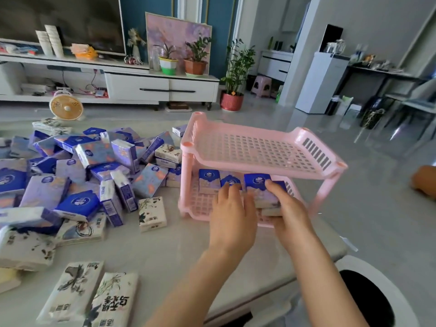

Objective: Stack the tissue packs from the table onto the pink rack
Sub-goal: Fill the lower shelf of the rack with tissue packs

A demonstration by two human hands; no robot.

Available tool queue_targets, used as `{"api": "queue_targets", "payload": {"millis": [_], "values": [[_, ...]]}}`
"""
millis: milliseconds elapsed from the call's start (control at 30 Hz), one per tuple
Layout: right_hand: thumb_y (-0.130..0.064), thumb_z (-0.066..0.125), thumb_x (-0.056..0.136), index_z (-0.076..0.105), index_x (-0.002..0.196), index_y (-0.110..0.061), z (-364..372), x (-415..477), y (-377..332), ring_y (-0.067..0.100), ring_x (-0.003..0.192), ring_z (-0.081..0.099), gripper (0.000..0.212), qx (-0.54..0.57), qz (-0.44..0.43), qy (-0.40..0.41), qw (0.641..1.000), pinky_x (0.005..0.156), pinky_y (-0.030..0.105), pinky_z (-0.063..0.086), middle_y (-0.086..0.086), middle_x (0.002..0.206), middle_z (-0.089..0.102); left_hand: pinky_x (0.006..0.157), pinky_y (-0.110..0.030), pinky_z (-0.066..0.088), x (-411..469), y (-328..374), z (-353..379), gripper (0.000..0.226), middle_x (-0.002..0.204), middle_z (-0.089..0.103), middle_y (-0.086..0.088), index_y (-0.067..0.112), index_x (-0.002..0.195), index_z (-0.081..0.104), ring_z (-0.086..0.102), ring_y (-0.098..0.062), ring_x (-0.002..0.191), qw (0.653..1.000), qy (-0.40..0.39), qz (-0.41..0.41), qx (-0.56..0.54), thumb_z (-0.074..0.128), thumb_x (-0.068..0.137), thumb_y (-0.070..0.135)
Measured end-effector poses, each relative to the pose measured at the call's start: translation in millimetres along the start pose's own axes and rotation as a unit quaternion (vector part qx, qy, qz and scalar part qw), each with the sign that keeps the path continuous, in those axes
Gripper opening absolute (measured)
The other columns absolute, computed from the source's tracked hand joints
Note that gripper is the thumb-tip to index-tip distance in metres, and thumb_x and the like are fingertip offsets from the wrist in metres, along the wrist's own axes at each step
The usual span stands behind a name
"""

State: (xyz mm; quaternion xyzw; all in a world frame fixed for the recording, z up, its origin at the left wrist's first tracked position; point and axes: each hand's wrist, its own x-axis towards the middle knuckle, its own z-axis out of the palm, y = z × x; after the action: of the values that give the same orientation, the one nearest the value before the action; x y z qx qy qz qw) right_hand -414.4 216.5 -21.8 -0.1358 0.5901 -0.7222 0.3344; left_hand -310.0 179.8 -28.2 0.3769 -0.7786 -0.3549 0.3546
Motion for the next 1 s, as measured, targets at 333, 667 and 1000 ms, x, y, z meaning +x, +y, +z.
{"api": "queue_targets", "payload": {"millis": [333,667,1000], "values": [[-0.035,0.075,0.06,0.063,0.087,0.005,17,62,19,0.022,0.053,0.053,0.05,-0.169,-0.084,0.172,0.967,0.041,0.018,0.038,0.01,0.068,0.06,0.112,-0.051,0.015,35,-49,14,0.071,0.154,0.022,-0.009,0.015,0.144,0.033,0.016,-0.03,0.143,0.941,-0.134,0.061,0.305,0.007,0.082,0.04],[-0.026,0.04,0.096,0.038,0.13,0.004,5,69,13,0.038,0.119,0.048,0.045,-0.411,-0.099,0.198,0.884,0.093,0.038,0.04,0.025,0.13,0.051,0.115,-0.047,-0.003,34,-54,17,0.073,0.158,0.0,-0.002,0.022,0.15,0.008,0.0,-0.02,0.145,0.922,-0.172,0.071,0.339,-0.011,0.083,0.046],[-0.015,0.06,0.082,0.054,0.127,-0.009,-11,33,26,0.033,0.122,0.048,0.045,-0.643,-0.319,0.039,0.696,0.103,0.039,0.035,0.014,0.131,0.053,0.115,-0.044,-0.003,32,-51,17,0.053,0.158,-0.005,-0.002,0.02,0.15,0.006,-0.006,-0.019,0.145,0.925,-0.165,0.066,0.336,0.015,0.1,0.037]]}}
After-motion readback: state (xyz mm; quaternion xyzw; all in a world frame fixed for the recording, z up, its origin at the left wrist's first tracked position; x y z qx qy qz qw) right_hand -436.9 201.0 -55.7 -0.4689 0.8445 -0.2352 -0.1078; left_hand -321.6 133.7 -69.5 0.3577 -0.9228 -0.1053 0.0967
